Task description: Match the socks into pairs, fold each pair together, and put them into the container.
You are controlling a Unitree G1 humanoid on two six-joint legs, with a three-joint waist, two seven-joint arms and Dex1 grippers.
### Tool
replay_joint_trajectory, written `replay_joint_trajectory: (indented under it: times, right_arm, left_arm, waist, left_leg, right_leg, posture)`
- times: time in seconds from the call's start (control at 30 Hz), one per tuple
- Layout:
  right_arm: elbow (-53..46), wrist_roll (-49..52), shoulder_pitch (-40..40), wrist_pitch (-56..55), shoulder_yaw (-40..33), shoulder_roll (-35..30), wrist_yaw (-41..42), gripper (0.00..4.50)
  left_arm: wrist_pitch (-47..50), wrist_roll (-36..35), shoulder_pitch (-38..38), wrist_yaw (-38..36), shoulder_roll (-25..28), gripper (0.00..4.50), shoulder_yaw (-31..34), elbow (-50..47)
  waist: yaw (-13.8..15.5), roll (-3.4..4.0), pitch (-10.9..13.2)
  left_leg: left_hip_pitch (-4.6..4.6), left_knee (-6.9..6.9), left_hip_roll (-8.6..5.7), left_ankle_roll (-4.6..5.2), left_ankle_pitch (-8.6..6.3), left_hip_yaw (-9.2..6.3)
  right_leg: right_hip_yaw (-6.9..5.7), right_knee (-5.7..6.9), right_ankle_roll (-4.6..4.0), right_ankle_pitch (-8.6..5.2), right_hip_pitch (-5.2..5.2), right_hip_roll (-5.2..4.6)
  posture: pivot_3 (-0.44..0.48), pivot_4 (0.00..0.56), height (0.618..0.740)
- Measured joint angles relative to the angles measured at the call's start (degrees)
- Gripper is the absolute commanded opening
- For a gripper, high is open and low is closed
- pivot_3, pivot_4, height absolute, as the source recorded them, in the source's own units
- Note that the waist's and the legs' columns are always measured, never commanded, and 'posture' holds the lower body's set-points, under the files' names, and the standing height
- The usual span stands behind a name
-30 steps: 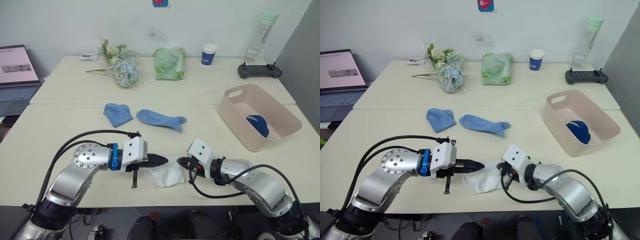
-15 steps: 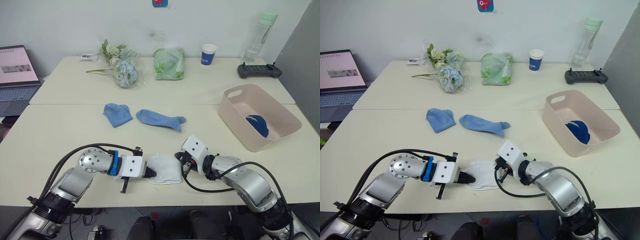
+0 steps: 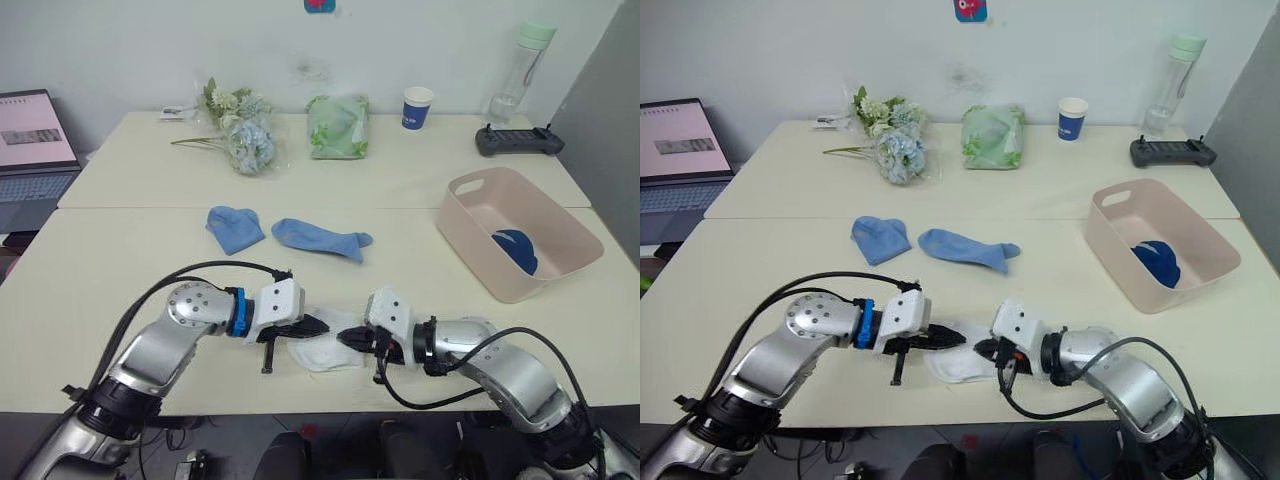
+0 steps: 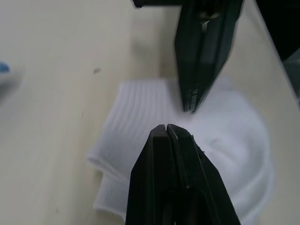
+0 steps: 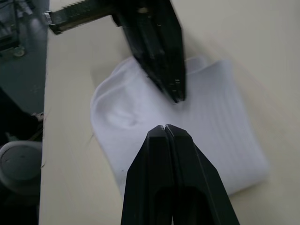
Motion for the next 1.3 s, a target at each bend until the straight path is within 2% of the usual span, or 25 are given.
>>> replay_joint_trajectory:
  times: [0.2, 0.37, 0.6, 0.77, 0.9, 1.13, 1.17, 1.3]
  right_arm:
    - [-0.35, -0.62, 1.34, -1.90, 0.90, -3.78, 4.31, 0.05]
    - [-3.20, 0.14, 5.16, -1.44, -1.05, -4.86, 4.61, 0.05]
    - [-10.86, 9.61, 6.61, 9.06, -15.46, -1.89, -1.96, 0.05]
    - [-11.43, 12.27, 6.45, 18.67, -17.77, -0.21, -7.68, 0.05]
    - [-9.92, 16.94, 4.12, 27.94, -21.12, 4.14, -10.50, 0.94]
    - [-6.85, 24.15, 1.59, 44.99, -28.93, 12.09, -14.49, 3.57]
    - [-6.24, 24.23, 1.22, 46.51, -29.48, 13.41, -15.28, 3.84]
    - [-2.85, 24.49, -0.45, 51.48, -31.86, 19.98, -18.27, 3.84]
  left_arm:
    - [-1.70, 1.10, 0.99, 0.85, -0.55, 0.00, 0.41, 1.22]
    - [-2.03, 0.21, 2.25, 0.97, -0.43, 0.00, 1.61, 0.94]
    - [-1.27, -2.12, 3.05, -2.49, 3.49, 0.00, 4.15, -3.56]
    - [-4.42, 0.22, 4.60, -2.08, 3.39, 0.00, 3.71, 1.57]
    - [-7.90, 1.16, 4.53, -1.35, 3.07, 0.00, 3.70, 4.03]
    - [-10.26, 1.25, 7.05, -0.32, 3.63, 0.00, 4.75, 3.48]
    - [-10.50, 1.25, 7.27, -0.13, 3.66, 0.00, 4.81, 3.45]
    - [-10.62, 1.33, 8.38, 0.33, 3.99, 0.00, 5.25, 2.36]
  waist:
    - [0.09, -0.01, -0.01]
    - [-0.01, -0.02, -0.03]
    - [0.14, -0.02, -0.01]
    - [0.13, -0.01, -0.01]
    - [0.11, 0.06, -0.06]
    - [-0.09, 0.12, -0.12]
    - [-0.10, 0.14, -0.14]
    - [-0.17, 0.19, -0.17]
  left_leg:
    - [0.00, 0.01, -0.02, 0.00, 0.00, 0.00]
    - [0.05, 0.00, 0.07, 0.00, 0.00, -0.03]
    - [-0.02, 0.00, 0.02, -0.01, 0.00, -0.04]
    - [0.01, -0.01, 0.03, 0.00, 0.00, -0.04]
    - [0.10, -0.01, 0.02, 0.00, 0.00, -0.01]
    - [0.16, -0.07, 0.08, 0.00, 0.00, 0.00]
    - [0.17, -0.08, 0.08, 0.00, 0.00, 0.00]
    - [0.20, -0.12, 0.09, 0.00, 0.00, 0.01]
  right_leg:
    - [0.02, -0.04, 0.00, 0.00, 0.02, -0.13]
    - [0.01, 0.03, 0.00, 0.00, 0.03, -0.13]
    - [0.00, -0.04, 0.00, 0.00, 0.02, -0.15]
    - [-0.01, 0.00, 0.00, 0.00, 0.02, -0.15]
    - [0.03, 0.03, -0.01, 0.01, 0.07, -0.15]
    - [0.06, 0.06, -0.02, 0.01, 0.07, -0.14]
    - [0.07, 0.07, -0.02, 0.01, 0.06, -0.14]
    - [0.08, 0.08, -0.02, 0.01, 0.06, -0.12]
  posture:
    - [0.000, 0.150, 0.740]
    - [0.000, 0.150, 0.740]
    - [0.000, 0.150, 0.740]
    - [0.000, 0.150, 0.740]
    - [0.000, 0.150, 0.740]
    - [0.000, 0.150, 0.740]
    - [0.000, 0.150, 0.740]
    - [0.000, 0.150, 0.740]
